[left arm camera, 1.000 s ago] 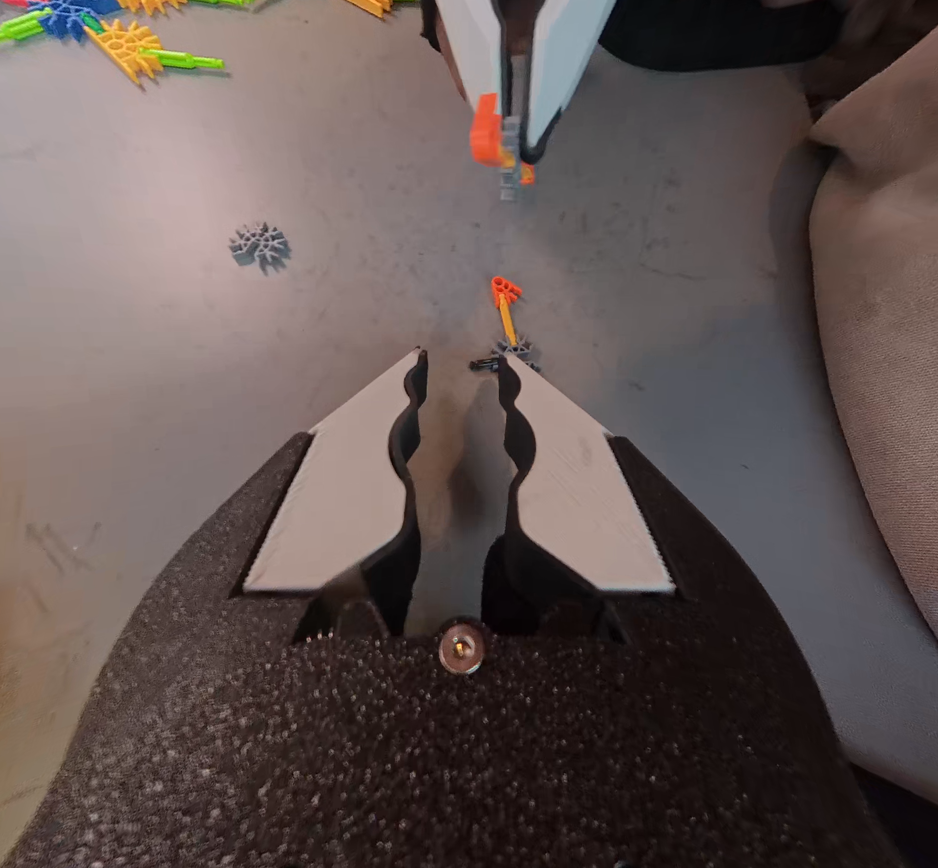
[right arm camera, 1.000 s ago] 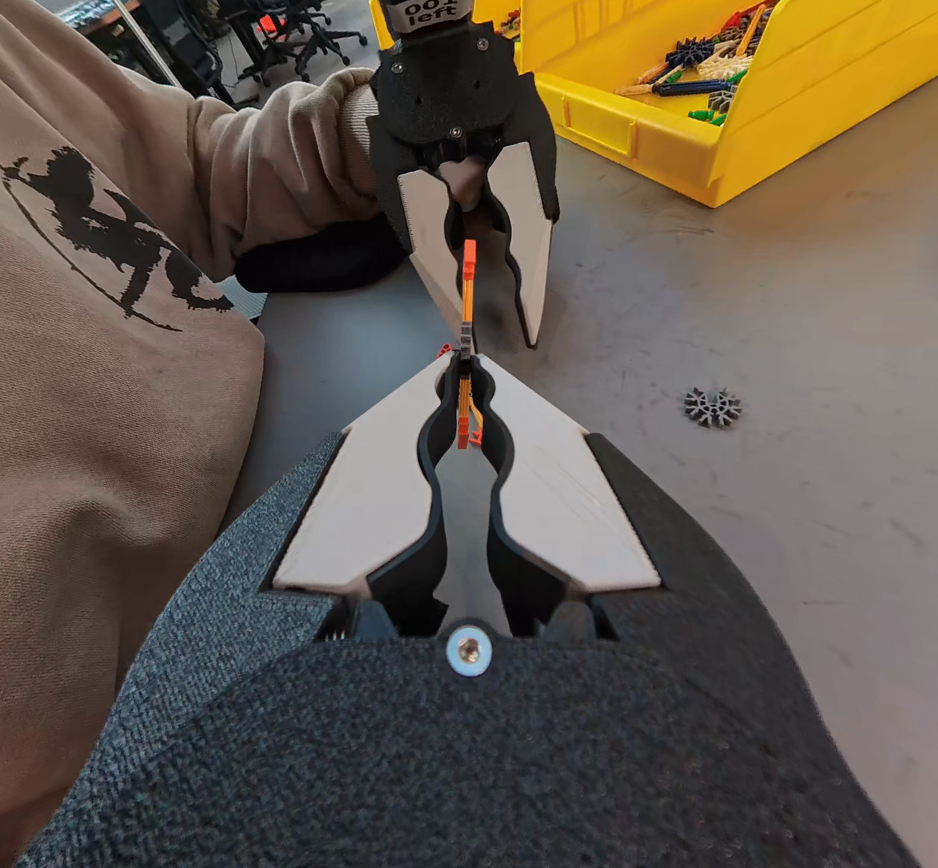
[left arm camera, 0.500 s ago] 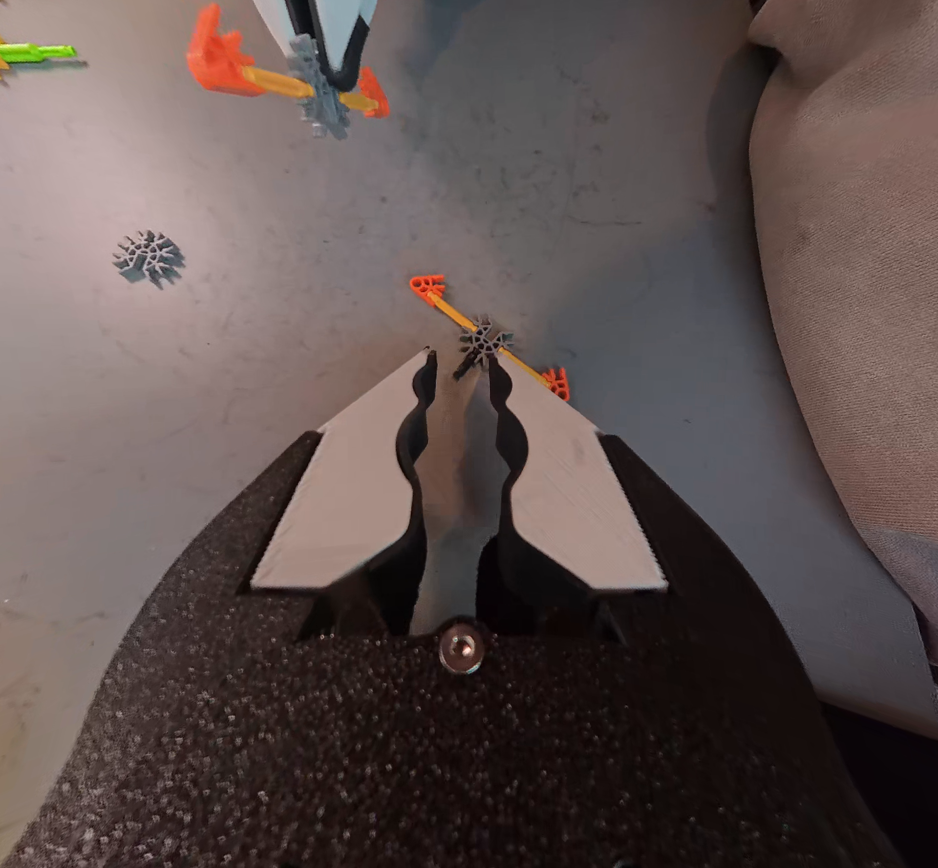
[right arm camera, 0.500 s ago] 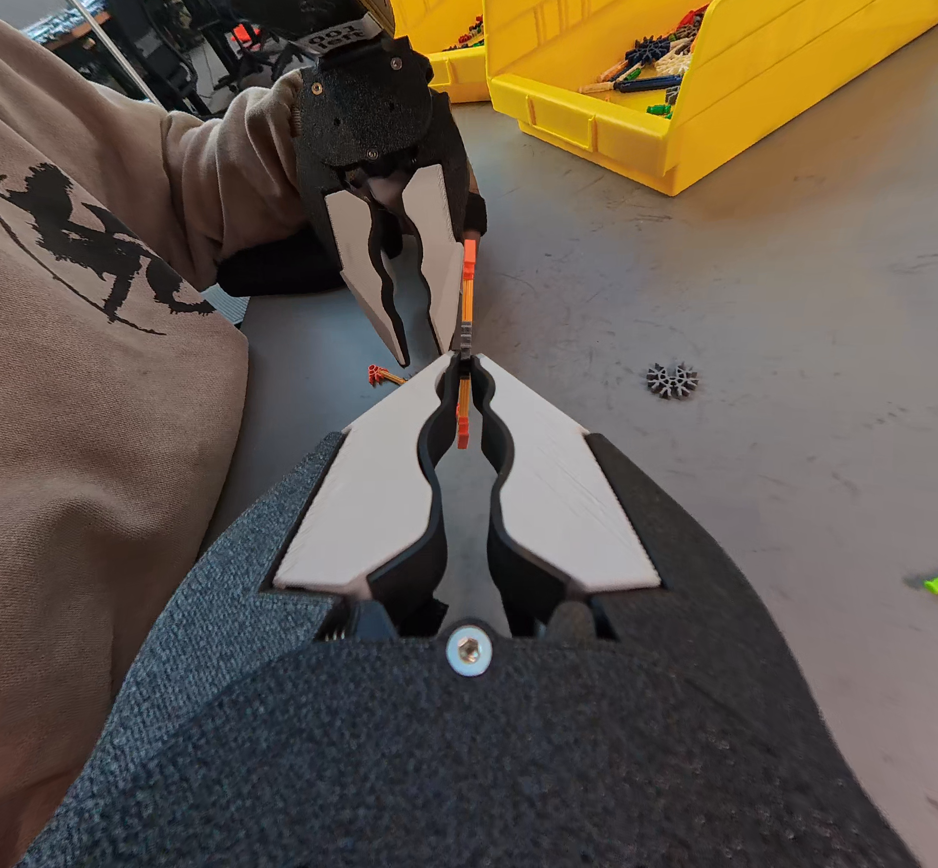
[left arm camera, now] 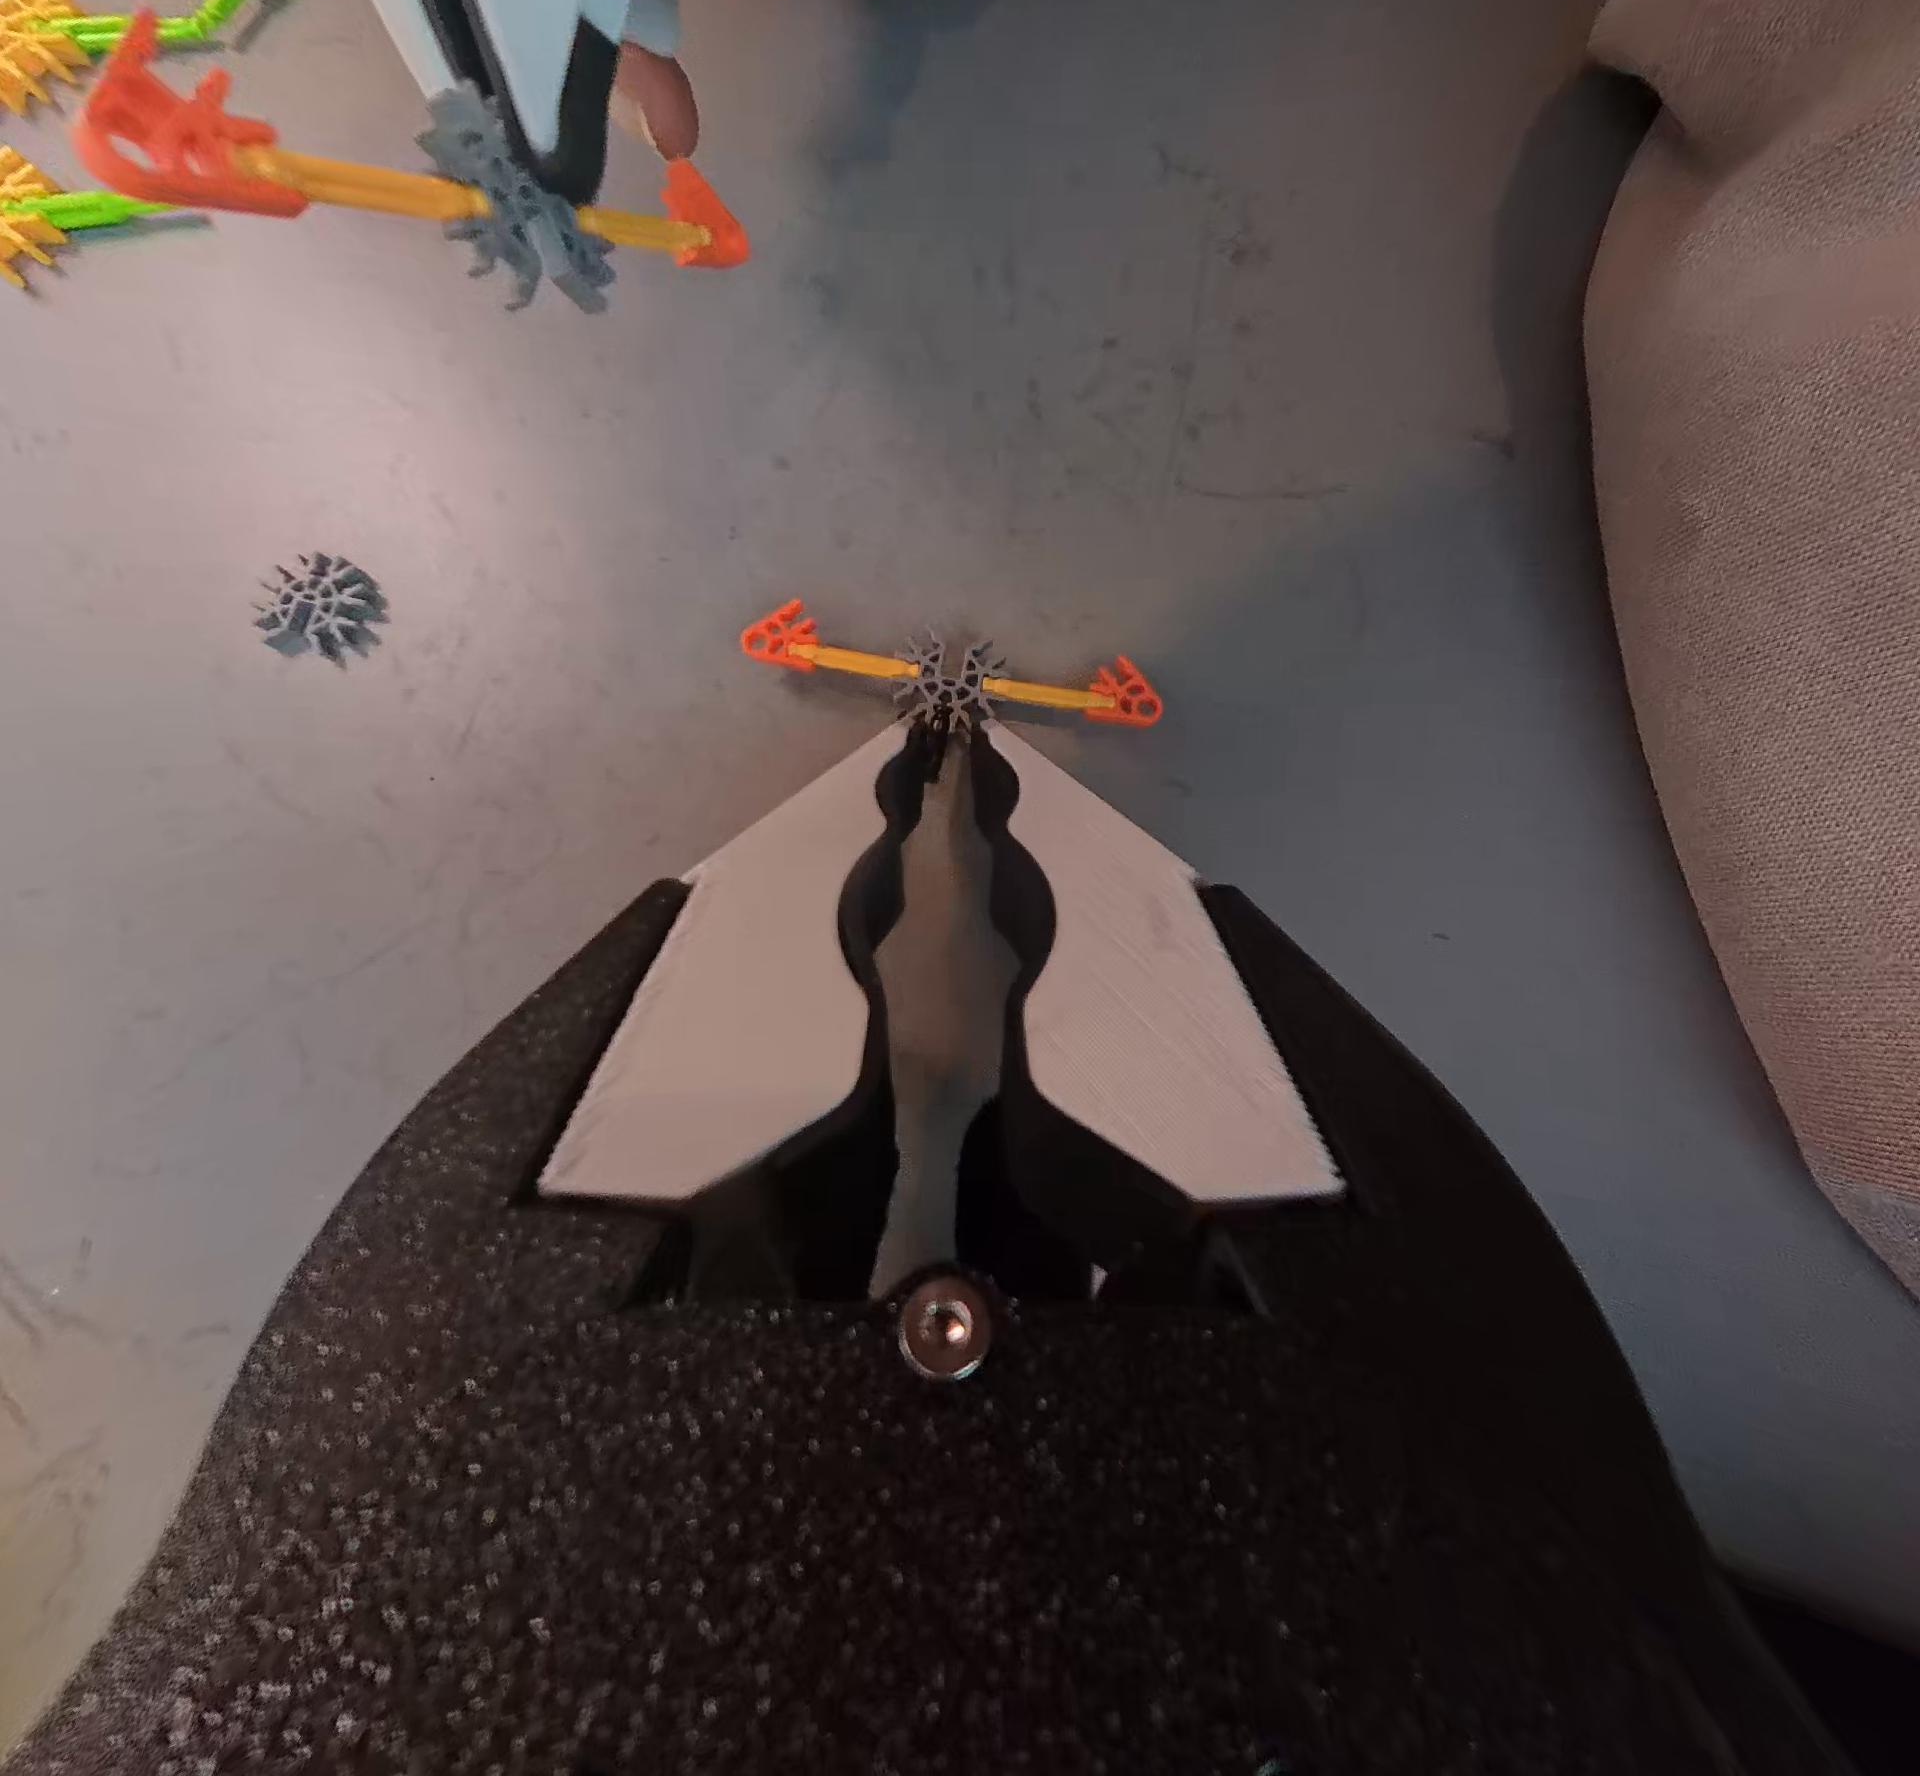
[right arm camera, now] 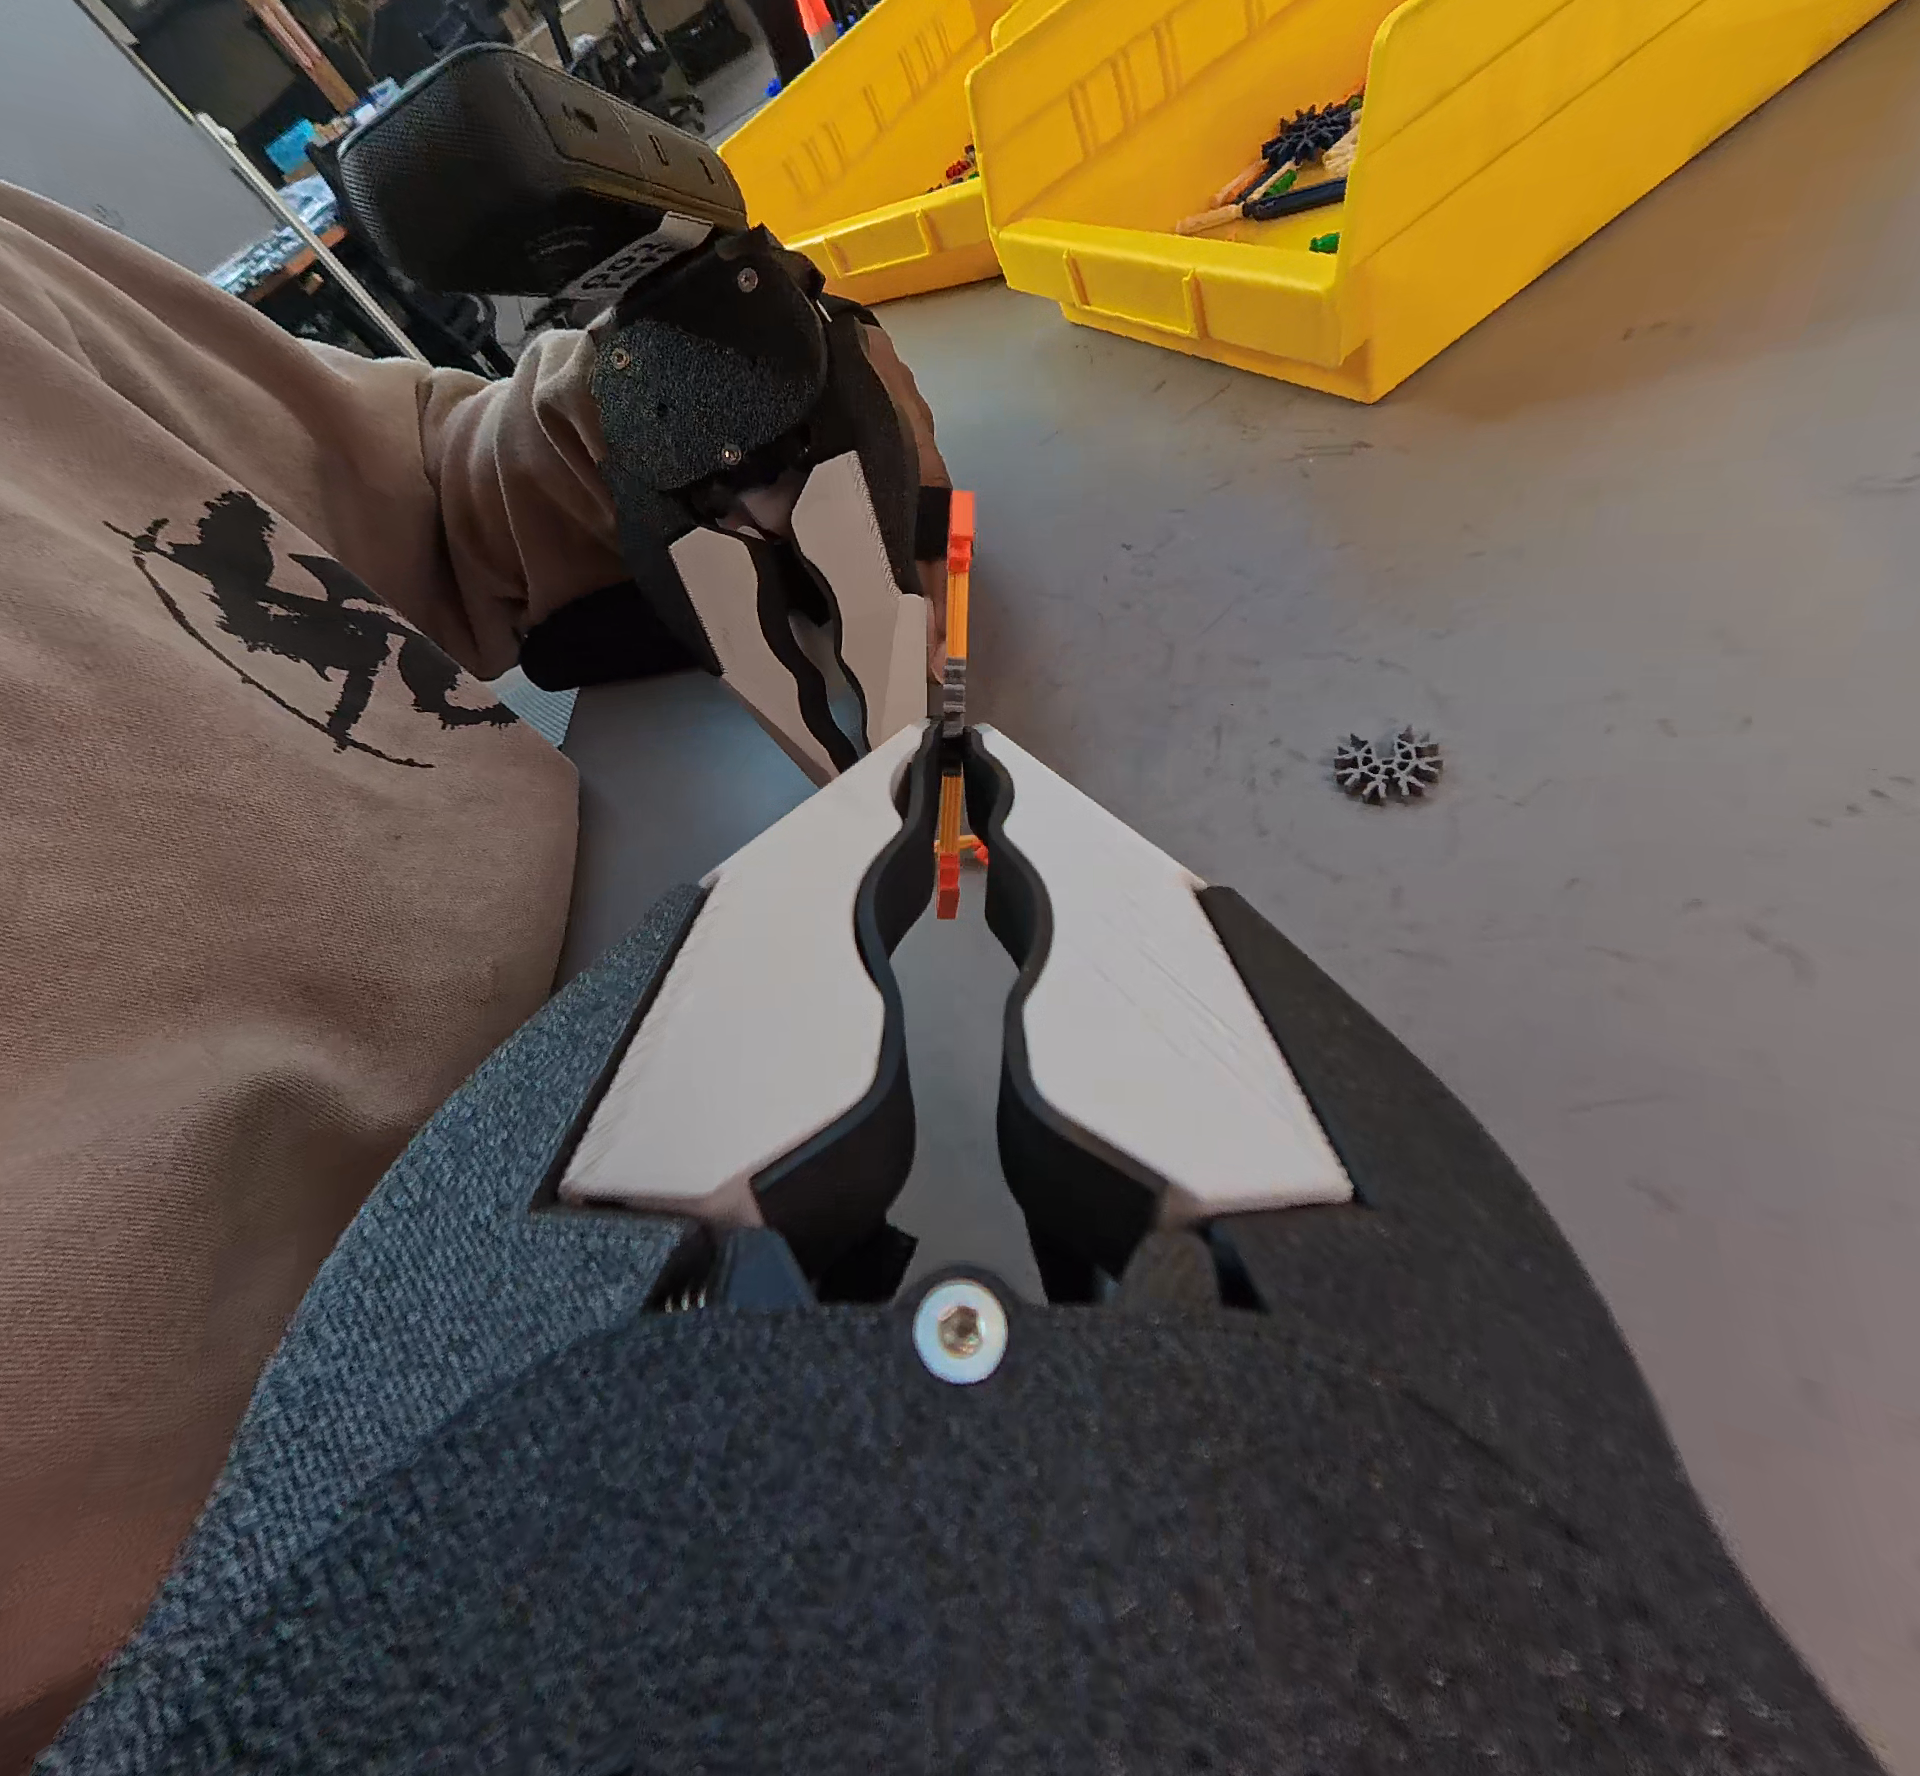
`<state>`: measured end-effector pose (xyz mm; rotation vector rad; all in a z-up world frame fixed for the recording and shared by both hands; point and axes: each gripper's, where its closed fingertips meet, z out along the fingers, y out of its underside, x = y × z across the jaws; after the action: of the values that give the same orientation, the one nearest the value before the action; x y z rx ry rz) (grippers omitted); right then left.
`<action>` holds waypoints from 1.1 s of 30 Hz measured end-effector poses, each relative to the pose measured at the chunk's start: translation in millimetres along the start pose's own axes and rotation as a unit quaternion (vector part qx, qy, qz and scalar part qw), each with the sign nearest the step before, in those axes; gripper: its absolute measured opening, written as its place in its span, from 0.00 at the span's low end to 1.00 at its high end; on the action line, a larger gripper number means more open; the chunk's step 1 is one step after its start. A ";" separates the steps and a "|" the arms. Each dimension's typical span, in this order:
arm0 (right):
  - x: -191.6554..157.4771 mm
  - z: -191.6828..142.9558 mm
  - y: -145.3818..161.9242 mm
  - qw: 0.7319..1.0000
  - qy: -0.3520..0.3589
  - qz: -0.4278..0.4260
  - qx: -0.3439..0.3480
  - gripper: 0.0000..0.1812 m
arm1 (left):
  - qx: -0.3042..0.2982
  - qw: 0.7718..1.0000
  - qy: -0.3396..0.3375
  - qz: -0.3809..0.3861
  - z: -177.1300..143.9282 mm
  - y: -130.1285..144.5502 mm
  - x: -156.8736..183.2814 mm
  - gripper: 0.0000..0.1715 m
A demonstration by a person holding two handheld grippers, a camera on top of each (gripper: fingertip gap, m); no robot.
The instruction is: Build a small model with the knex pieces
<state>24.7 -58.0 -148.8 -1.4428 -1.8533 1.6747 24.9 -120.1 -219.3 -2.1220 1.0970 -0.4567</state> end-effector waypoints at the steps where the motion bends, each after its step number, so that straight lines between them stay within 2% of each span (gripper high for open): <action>1: -0.4 -1.2 -1.9 1.000 -0.004 0.007 0.007 0.00 | 0.014 1.000 -0.003 -0.009 -2.2 -3.4 -3.1 0.05; 5: -5.2 -6.0 -11.2 0.998 -0.029 0.027 0.037 0.00 | 0.119 0.990 -0.002 -0.070 -23.1 -32.2 -16.6 0.05; 8: -10.2 -7.9 -16.9 0.996 -0.051 0.043 0.057 0.00 | 0.208 0.968 0.026 -0.135 -42.6 -56.6 -22.8 0.05; 11: -14.1 -7.3 -19.0 0.994 -0.068 0.054 0.066 0.01 | 0.252 0.950 0.047 -0.178 -51.3 -66.9 -27.1 0.04; 17: -17.9 -5.1 -19.4 0.992 -0.085 0.064 0.071 0.00 | 0.269 0.939 0.061 -0.208 -51.3 -70.4 -29.7 0.04; 33: -16.6 5.2 -7.3 0.995 -0.071 0.046 0.043 0.01 | 0.263 0.935 0.058 -0.233 -47.5 -66.4 -33.8 0.01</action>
<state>25.2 -73.0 -137.4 -1.4285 -1.7843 1.9232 15.5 -85.9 -138.4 -1.8633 0.4370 -0.9880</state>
